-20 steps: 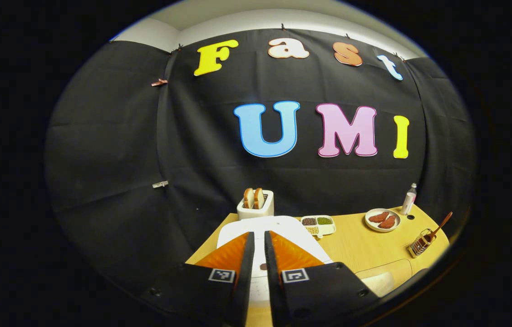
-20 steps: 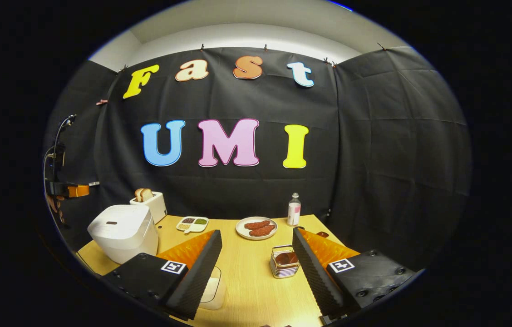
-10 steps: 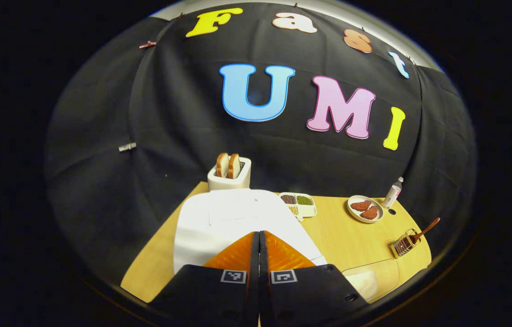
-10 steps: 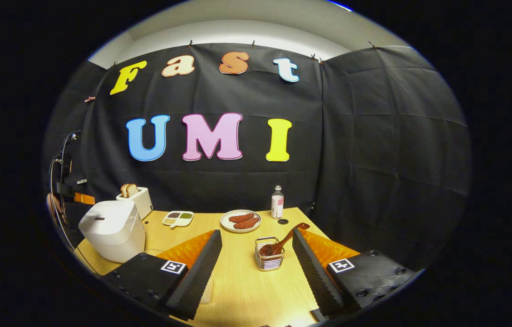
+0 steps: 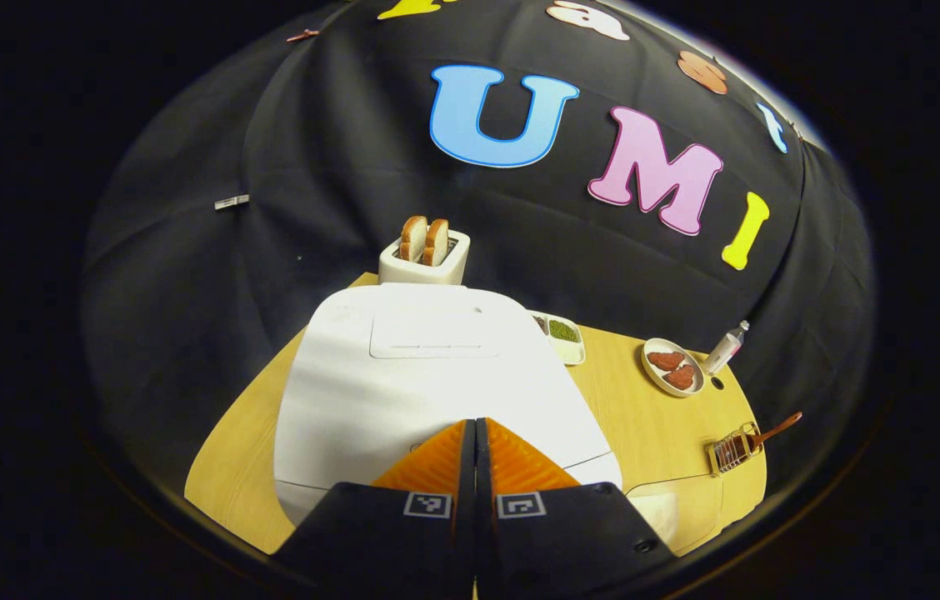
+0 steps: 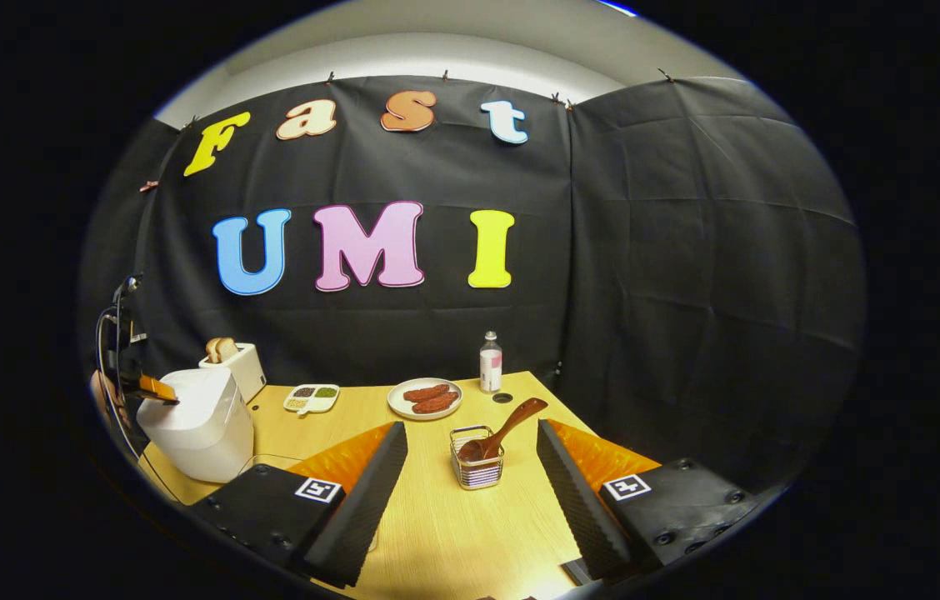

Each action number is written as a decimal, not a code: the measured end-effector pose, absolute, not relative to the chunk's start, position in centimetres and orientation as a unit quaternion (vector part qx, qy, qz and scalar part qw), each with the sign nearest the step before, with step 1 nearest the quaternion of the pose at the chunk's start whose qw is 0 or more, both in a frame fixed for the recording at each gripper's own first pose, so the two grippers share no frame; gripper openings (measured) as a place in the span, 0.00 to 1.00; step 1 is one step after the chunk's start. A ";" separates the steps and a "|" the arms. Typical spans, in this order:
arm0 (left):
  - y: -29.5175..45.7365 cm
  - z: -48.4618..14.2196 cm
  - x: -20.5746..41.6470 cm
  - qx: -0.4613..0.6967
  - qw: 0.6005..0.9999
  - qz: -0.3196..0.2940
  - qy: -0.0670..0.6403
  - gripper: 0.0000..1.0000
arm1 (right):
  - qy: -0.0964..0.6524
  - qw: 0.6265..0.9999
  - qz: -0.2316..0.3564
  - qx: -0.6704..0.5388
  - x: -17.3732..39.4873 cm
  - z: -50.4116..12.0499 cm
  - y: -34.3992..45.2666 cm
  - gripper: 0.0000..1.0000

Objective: Close the left gripper, press the button to open the rice cooker; take a wooden spoon from the chopstick holder with the right hand, scoop a spoonful of rice and pour it into the rice cooker, then put the wooden spoon back into the chopstick holder.

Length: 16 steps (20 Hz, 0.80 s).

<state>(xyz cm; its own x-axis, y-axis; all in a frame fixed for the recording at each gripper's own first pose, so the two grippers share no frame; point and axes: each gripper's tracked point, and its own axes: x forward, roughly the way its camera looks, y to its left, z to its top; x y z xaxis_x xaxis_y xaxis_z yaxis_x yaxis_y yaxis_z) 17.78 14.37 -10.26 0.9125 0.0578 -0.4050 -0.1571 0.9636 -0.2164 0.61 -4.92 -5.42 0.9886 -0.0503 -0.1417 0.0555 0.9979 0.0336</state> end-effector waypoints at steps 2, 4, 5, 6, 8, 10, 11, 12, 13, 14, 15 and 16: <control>14.4 -10.7 17.8 -0.119 0.970 0.055 0.205 0.06 | 0.074 0.997 -0.024 0.023 0.7 -5.7 -4.9 0.98; 14.5 -10.8 17.7 -0.128 0.970 0.053 0.199 0.07 | 0.076 0.997 -0.021 0.028 0.8 -5.8 -4.8 0.98; 14.6 -10.5 17.5 -0.134 0.971 0.053 0.193 0.06 | 0.076 0.996 -0.019 0.031 0.9 -5.9 -4.7 0.98; 14.6 -10.4 17.8 -0.142 0.970 0.053 0.191 0.07 | 0.077 0.996 -0.016 0.034 0.9 -6.0 -4.7 0.98; 14.7 -10.0 17.5 -0.148 0.969 0.062 0.186 0.07 | 0.080 0.996 -0.012 0.038 1.0 -6.3 -4.8 0.98; 14.9 -7.8 17.2 -0.138 0.975 0.079 0.156 0.06 | 0.083 0.995 -0.009 0.046 1.4 -6.4 -5.0 0.98; 15.0 -6.1 16.8 -0.125 0.979 0.088 0.135 0.07 | 0.085 0.995 -0.008 0.049 1.7 -6.4 -5.1 0.98; 14.9 -4.0 16.4 -0.106 0.984 0.097 0.109 0.06 | 0.084 0.995 -0.008 0.050 2.0 -6.4 -5.3 0.98; 14.8 -2.0 16.0 -0.087 0.987 0.104 0.087 0.06 | 0.082 0.995 -0.007 0.050 2.4 -6.2 -5.4 0.98; 14.5 -0.2 15.8 -0.070 0.989 0.111 0.065 0.06 | 0.079 0.996 -0.005 0.049 2.8 -6.0 -5.6 0.98; 13.8 1.5 15.2 -0.063 0.991 0.109 0.049 0.06 | 0.077 0.996 -0.003 0.048 3.2 -5.9 -5.7 0.97; 13.2 2.7 14.5 -0.061 0.992 0.106 0.036 0.06 | 0.074 0.996 0.000 0.047 3.7 -5.7 -5.8 0.97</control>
<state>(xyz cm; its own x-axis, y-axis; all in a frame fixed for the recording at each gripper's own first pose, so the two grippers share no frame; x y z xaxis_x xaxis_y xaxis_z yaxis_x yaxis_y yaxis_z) 14.50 13.21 2.69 0.9751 0.2050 -0.0841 -0.2138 0.9703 -0.1136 3.70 -5.81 -5.68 0.9890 0.0071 -0.1480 0.0068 0.9956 0.0933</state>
